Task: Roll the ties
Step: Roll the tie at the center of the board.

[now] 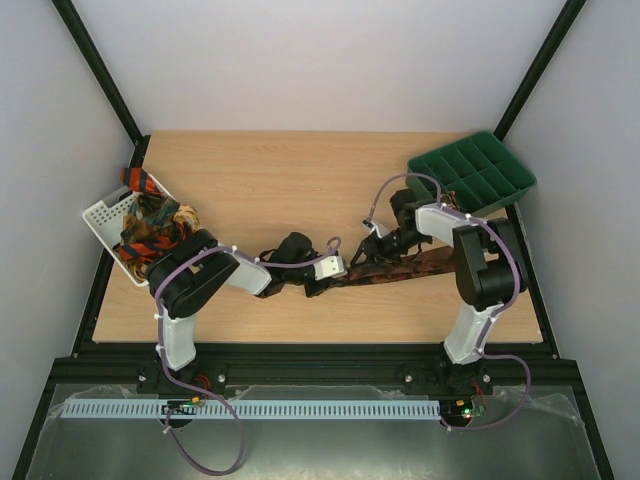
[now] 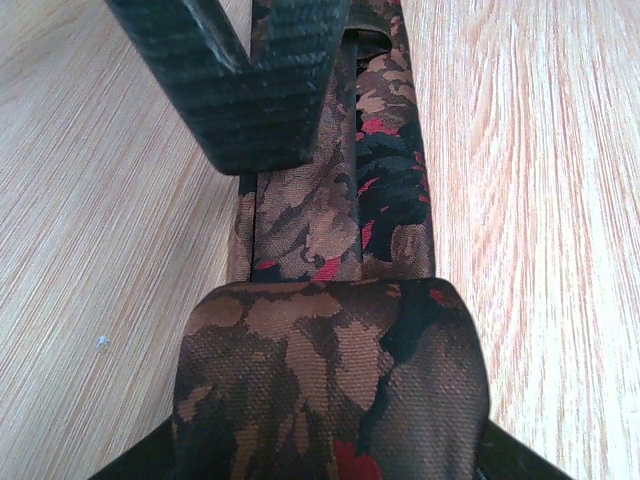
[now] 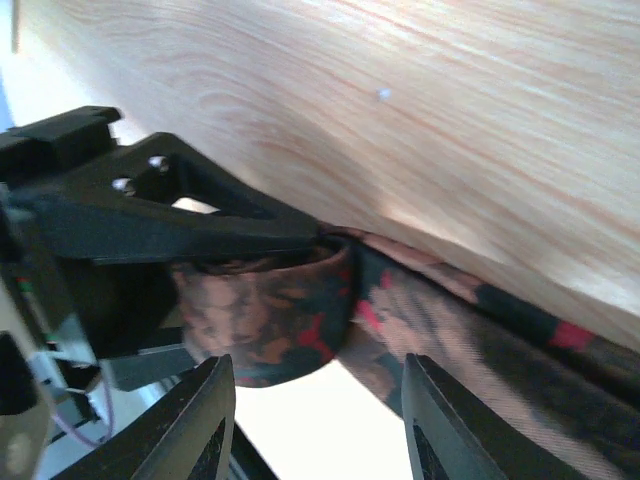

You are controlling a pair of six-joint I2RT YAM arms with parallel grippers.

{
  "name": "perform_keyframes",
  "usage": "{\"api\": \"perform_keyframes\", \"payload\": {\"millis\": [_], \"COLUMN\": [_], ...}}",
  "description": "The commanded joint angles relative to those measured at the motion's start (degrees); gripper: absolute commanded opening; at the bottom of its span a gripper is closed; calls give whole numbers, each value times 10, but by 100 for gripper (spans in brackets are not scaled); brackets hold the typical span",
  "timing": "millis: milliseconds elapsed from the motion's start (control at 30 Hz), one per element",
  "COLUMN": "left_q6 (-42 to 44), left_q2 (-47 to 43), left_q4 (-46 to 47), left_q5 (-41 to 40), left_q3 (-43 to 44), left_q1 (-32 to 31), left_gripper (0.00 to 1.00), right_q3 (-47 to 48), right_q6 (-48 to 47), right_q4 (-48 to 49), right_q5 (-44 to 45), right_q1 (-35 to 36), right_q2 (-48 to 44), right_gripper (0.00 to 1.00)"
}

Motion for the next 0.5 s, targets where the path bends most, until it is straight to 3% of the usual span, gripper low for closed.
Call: {"api": "perform_keyframes", "payload": {"millis": [0, 267, 300, 400, 467], "left_q6": [21, 31, 33, 36, 36], "left_q2": [14, 15, 15, 16, 17], "left_q4": [-81, -95, -97, -101, -103], "left_q5": [-30, -31, -30, -27, -22], "left_q3": [-19, -7, -5, -2, -1], "left_q1": [-3, -4, -4, -3, -1], "left_gripper": [38, 39, 39, 40, 41], "right_q3": [-13, 2, 4, 1, -5], "right_q6": [48, 63, 58, 39, 24], "right_q4": [-4, 41, 38, 33, 30], "right_q5": [-58, -54, -47, -17, 6], "right_q1": [18, 41, 41, 40, 37], "right_q2": [-5, 50, 56, 61, 57], "right_gripper": [47, 42, 37, 8, 2]}}
